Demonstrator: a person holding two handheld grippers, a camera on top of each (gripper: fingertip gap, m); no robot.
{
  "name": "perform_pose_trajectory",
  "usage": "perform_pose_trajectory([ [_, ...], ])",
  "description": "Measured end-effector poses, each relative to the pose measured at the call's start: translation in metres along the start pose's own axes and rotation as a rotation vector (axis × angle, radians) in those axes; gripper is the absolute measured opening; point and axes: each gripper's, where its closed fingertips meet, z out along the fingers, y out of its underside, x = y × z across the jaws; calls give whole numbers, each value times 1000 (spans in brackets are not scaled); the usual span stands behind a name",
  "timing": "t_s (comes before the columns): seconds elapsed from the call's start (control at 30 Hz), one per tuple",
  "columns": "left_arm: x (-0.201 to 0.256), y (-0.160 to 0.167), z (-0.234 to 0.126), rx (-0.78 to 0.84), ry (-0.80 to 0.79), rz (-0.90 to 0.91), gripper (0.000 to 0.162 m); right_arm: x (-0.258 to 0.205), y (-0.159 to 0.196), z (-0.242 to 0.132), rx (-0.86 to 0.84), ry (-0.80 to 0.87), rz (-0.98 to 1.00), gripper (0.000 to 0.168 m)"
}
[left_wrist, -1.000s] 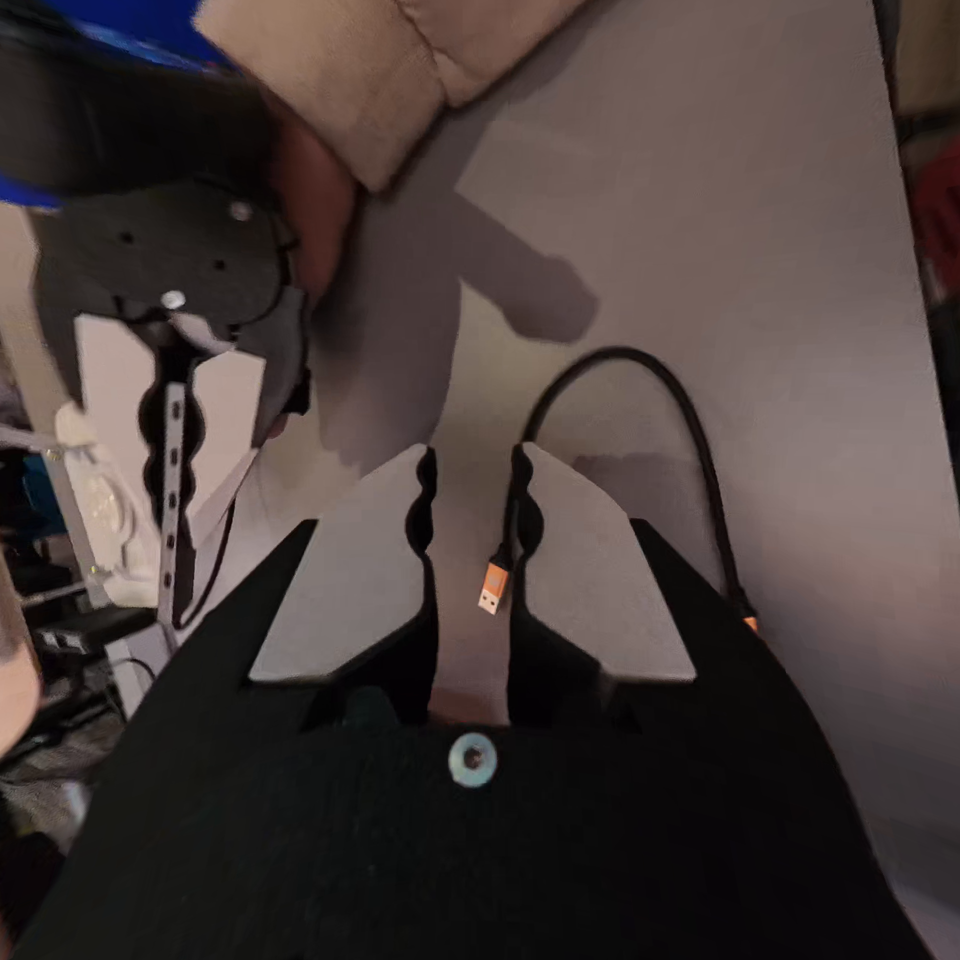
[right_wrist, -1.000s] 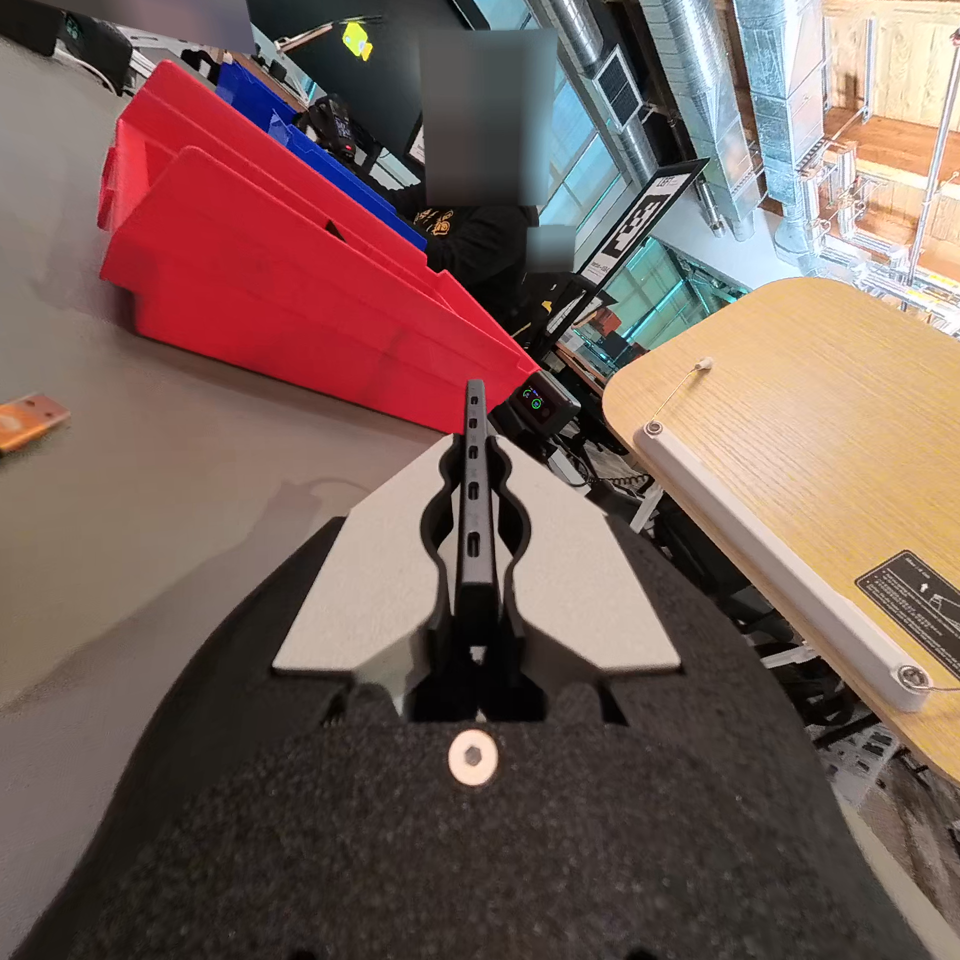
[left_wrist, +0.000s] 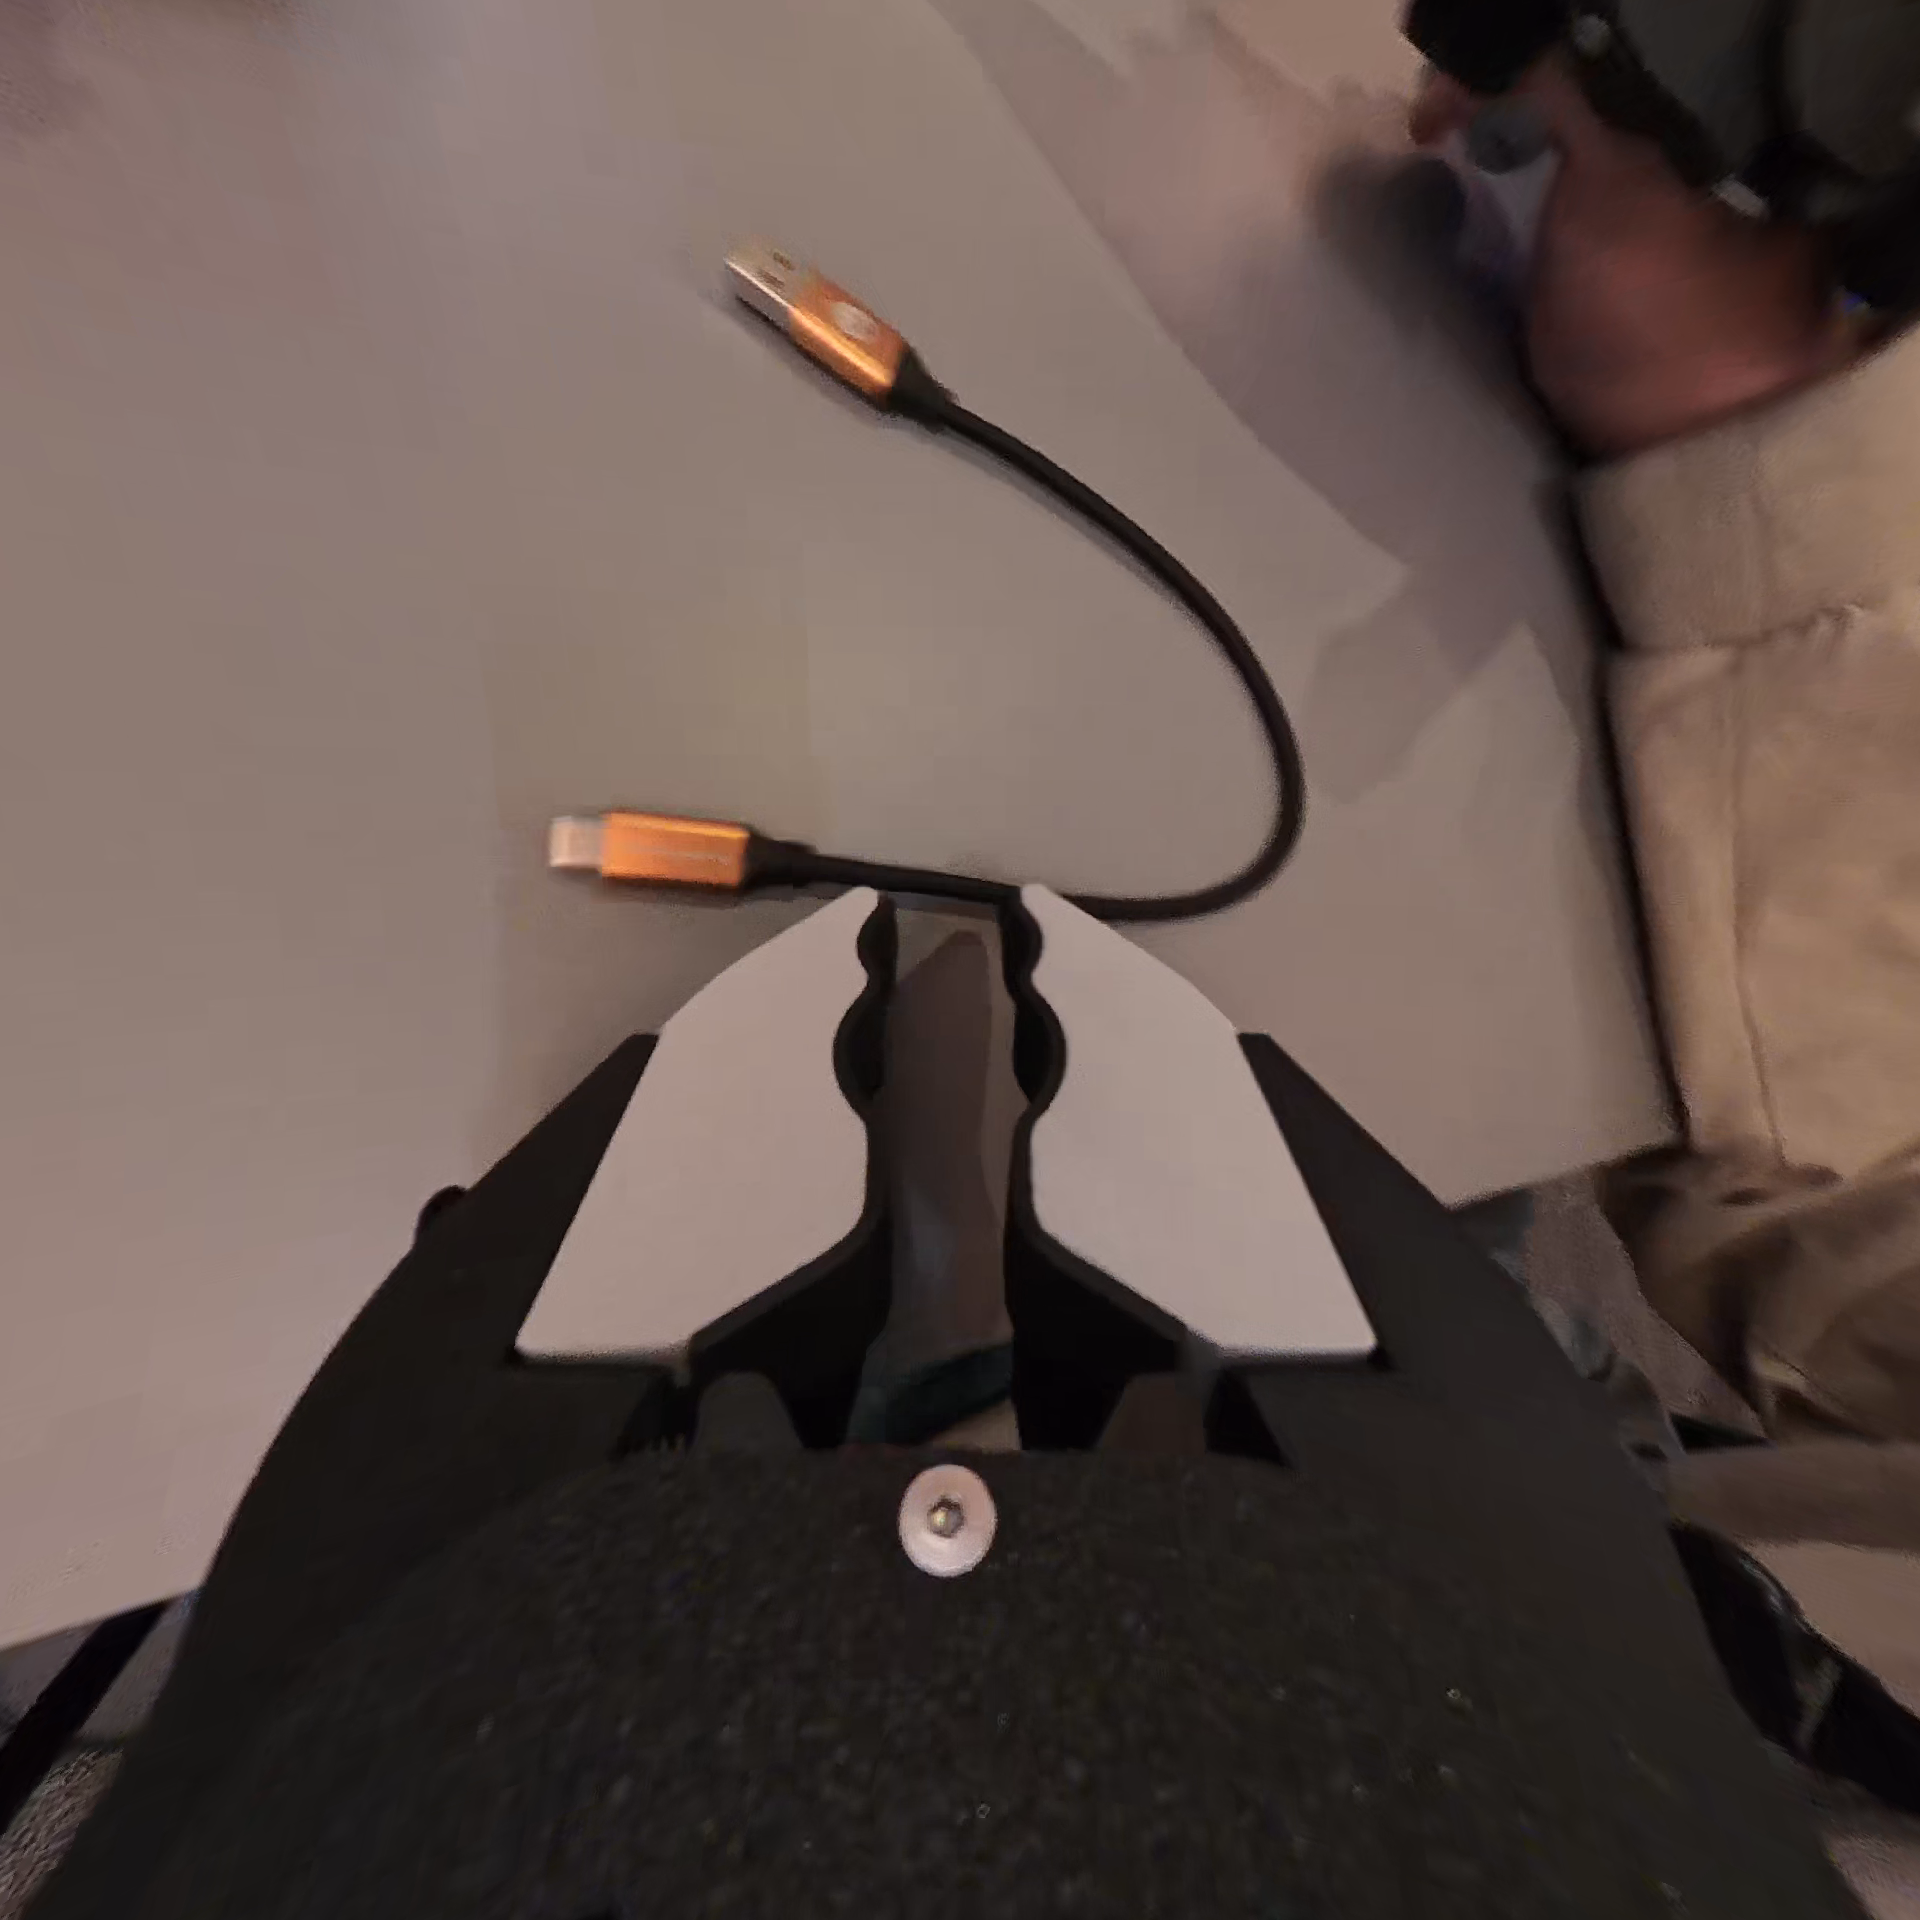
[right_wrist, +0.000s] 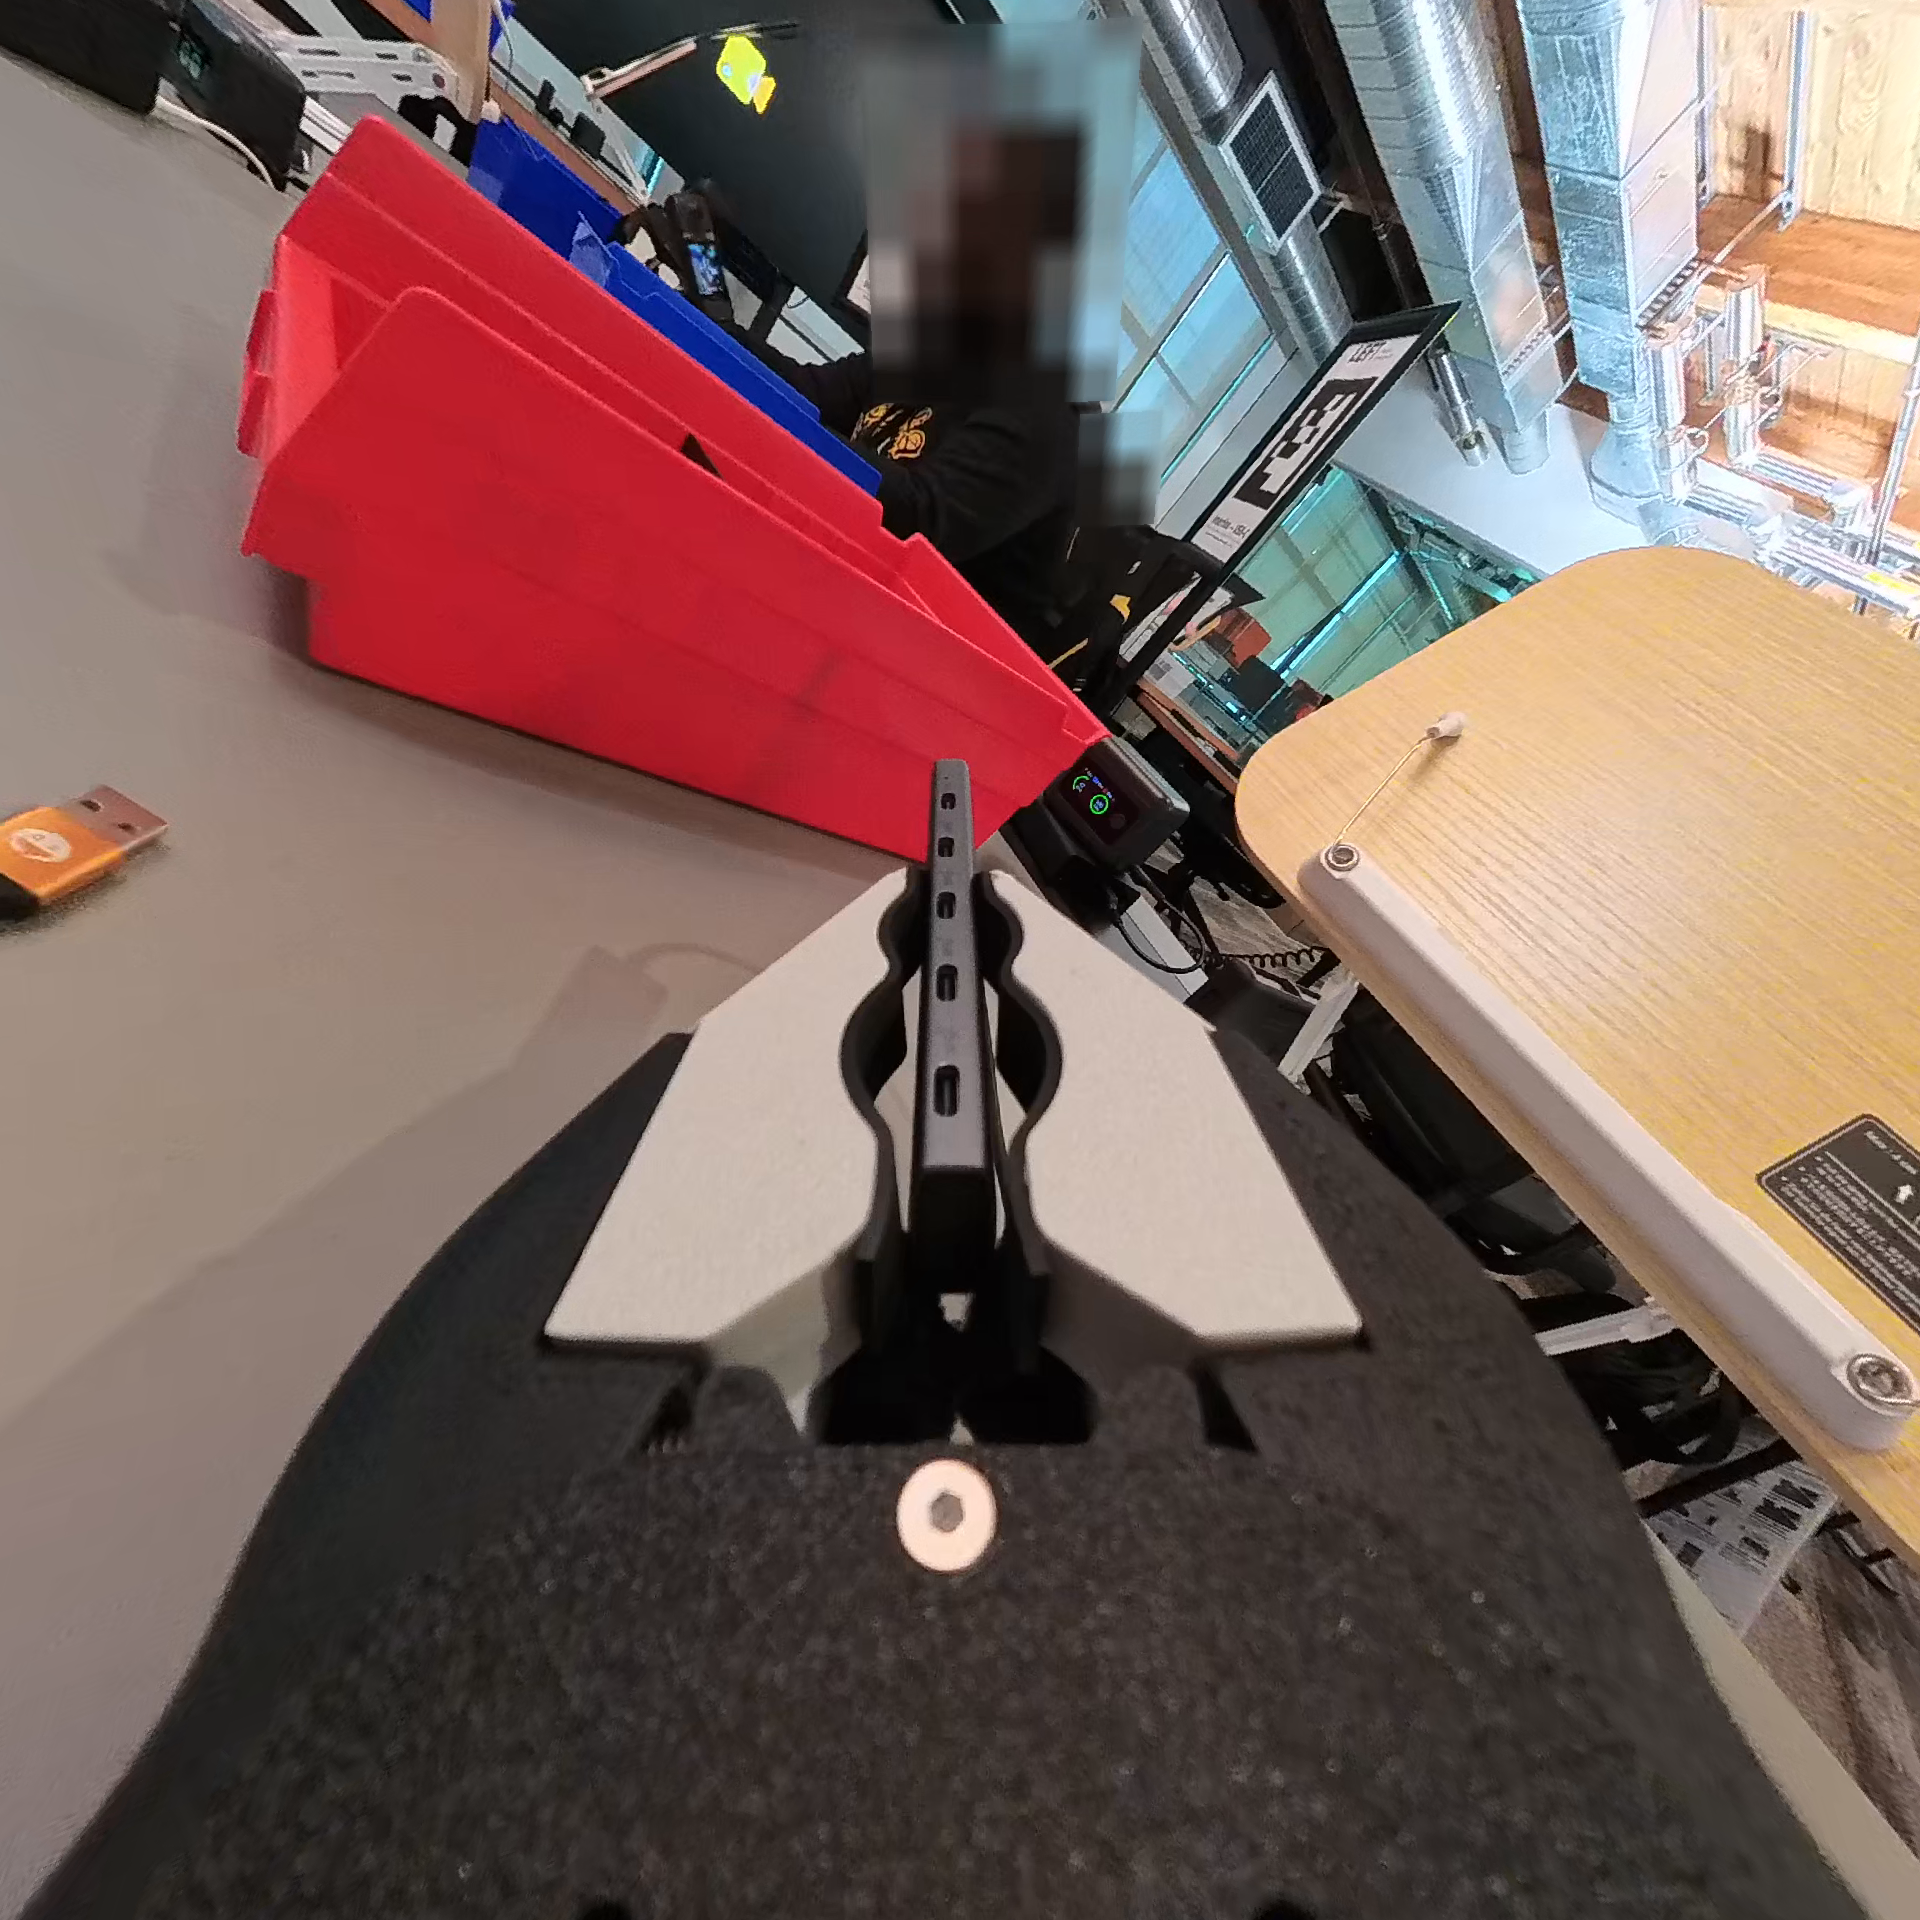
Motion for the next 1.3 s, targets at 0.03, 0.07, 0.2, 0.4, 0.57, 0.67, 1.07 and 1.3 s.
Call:
perform_pose_trajectory([
  [0.03, -9, -7, 0, 9, -30, 3, 30, 0, 0, 0, -1, 0, 0, 8],
  [0.07, -18, -13, 1, 18, -63, 2, 30, 0, 0, 0, -1, 0, 1, 8],
  [0.2, -30, -34, 8, 17, -111, 40, 41, 0, 1, 0, -1, 1, 1, 8],
  [0.4, -19, -49, 32, 12, -173, 267, 44, 0, 0, 1, 2, -3, 7, 8],
  [0.57, -15, -60, 47, 7, -219, 558, 7, -1, 0, 1, 4, -5, 6, 8],
  [0.67, -19, -66, 47, -31, -227, 687, 4, 0, 0, 0, 5, -3, 9, 8],
  [1.07, -20, -76, 46, -70, -39, 1001, 3, -3, 0, 2, 5, -10, -3, 8],
  [1.3, 5, -119, 13, 66, -6, 1030, 3, -14, 1, 3, -20, -27, -125, 8],
])
